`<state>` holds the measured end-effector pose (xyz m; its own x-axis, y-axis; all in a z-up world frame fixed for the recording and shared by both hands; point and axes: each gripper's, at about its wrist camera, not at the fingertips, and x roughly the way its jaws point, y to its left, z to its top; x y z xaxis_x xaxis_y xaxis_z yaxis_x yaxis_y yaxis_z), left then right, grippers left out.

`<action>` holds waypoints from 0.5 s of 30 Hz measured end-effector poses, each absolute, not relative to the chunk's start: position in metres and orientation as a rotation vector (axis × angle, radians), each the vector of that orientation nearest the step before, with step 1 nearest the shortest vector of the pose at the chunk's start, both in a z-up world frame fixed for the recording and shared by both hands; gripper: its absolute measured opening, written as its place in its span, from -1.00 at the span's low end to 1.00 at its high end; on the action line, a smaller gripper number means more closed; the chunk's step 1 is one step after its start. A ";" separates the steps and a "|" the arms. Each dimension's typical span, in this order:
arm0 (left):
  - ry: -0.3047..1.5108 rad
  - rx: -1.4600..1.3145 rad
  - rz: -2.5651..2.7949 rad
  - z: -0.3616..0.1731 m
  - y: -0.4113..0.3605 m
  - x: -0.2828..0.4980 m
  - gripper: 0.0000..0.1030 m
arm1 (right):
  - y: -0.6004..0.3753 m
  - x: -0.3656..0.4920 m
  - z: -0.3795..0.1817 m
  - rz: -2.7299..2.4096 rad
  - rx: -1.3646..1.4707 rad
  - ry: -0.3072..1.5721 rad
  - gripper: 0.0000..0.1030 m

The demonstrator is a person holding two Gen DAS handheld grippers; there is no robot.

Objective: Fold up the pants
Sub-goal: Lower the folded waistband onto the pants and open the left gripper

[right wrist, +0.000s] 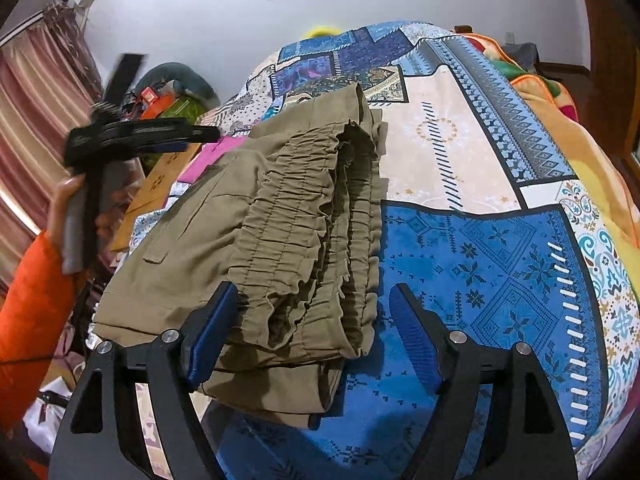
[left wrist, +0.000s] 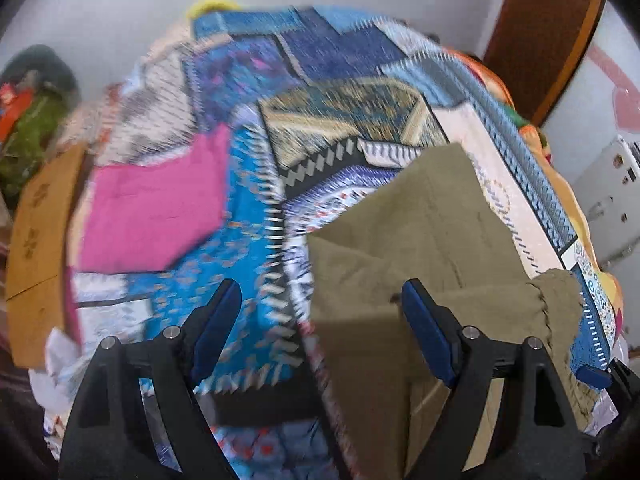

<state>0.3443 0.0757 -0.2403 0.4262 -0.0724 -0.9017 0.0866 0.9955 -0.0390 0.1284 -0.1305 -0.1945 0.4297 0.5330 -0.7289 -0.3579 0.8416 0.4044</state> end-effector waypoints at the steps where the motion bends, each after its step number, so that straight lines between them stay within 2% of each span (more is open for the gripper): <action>1: 1.160 0.020 -0.094 -0.250 0.073 0.353 0.61 | -0.130 0.129 -0.194 0.562 0.193 0.978 0.45; 4: 1.238 0.062 -0.062 -0.280 0.068 0.372 0.66 | -0.129 0.130 -0.193 0.568 0.181 0.978 0.45; 6: 1.205 0.098 -0.029 -0.286 0.069 0.372 1.00 | -0.128 0.131 -0.193 0.569 0.173 0.977 0.45; 15: 1.146 0.019 0.074 -0.284 0.102 0.326 1.00 | -0.133 0.134 -0.178 0.525 0.142 0.957 0.45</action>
